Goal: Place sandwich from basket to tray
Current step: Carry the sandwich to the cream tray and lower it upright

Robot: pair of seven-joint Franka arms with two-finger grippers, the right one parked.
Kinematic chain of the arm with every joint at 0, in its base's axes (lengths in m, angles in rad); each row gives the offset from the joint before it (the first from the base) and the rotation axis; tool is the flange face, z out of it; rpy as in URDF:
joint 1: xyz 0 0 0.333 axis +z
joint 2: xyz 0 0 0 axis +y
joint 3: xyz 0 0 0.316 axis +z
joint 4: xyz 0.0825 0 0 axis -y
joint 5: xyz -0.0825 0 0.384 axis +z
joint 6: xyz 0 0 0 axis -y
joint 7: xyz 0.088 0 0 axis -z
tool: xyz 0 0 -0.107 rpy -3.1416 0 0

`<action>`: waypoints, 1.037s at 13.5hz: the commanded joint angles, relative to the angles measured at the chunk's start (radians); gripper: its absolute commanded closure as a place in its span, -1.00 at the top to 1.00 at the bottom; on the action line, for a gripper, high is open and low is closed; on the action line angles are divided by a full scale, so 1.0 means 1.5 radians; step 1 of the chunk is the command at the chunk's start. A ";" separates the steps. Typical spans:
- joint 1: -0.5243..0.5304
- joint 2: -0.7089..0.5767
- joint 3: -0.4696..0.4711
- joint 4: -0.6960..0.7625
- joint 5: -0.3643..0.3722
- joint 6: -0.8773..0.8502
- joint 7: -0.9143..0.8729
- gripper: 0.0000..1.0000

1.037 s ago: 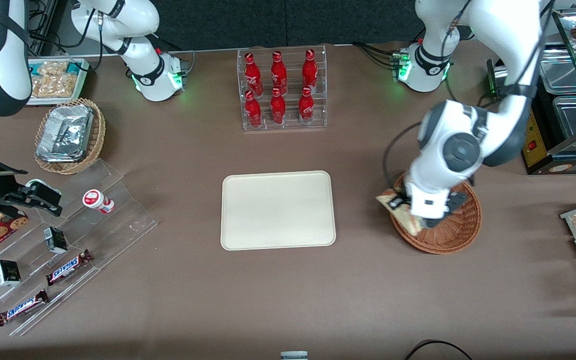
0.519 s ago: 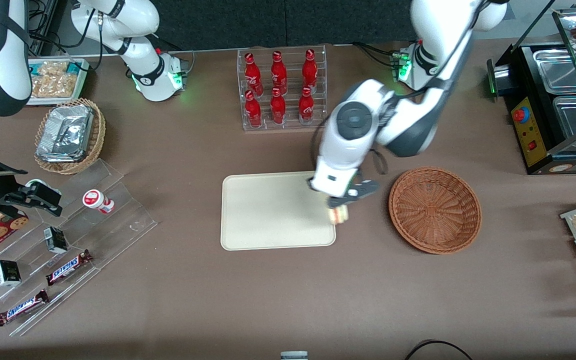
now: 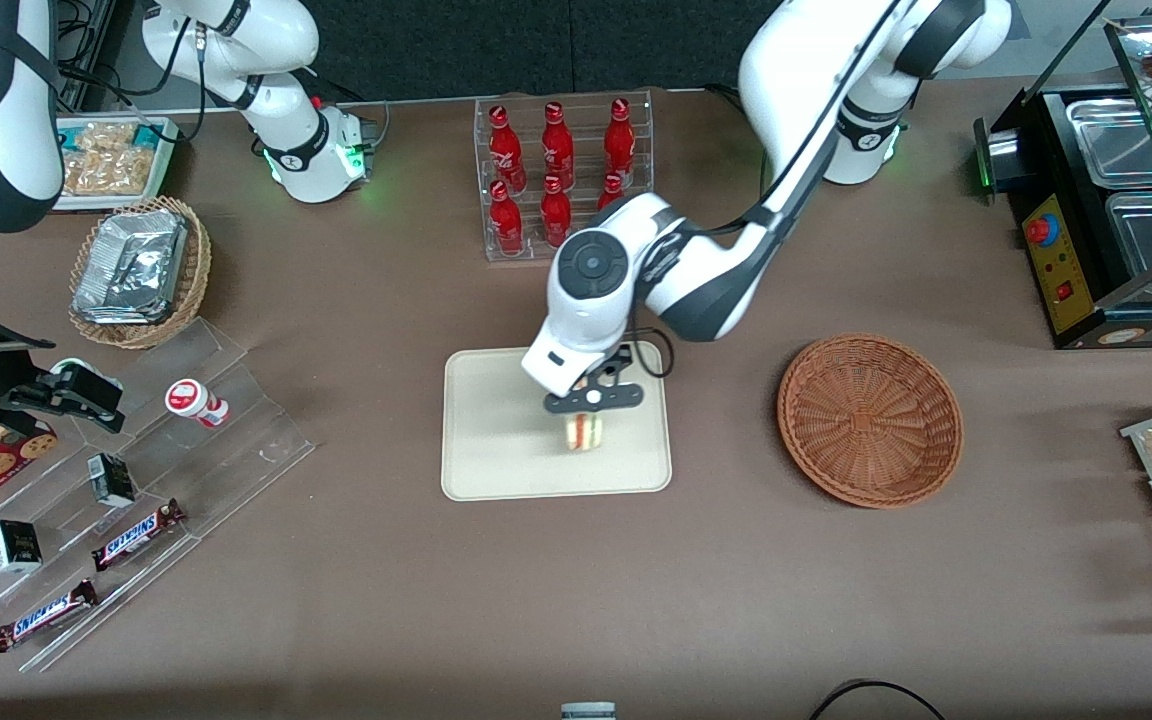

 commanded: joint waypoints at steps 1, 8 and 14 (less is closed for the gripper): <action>-0.037 0.068 0.012 0.058 0.012 0.035 0.003 -0.74; -0.053 0.135 0.012 0.071 0.089 0.060 -0.033 -0.56; -0.065 0.134 0.012 0.073 0.103 0.072 -0.069 0.99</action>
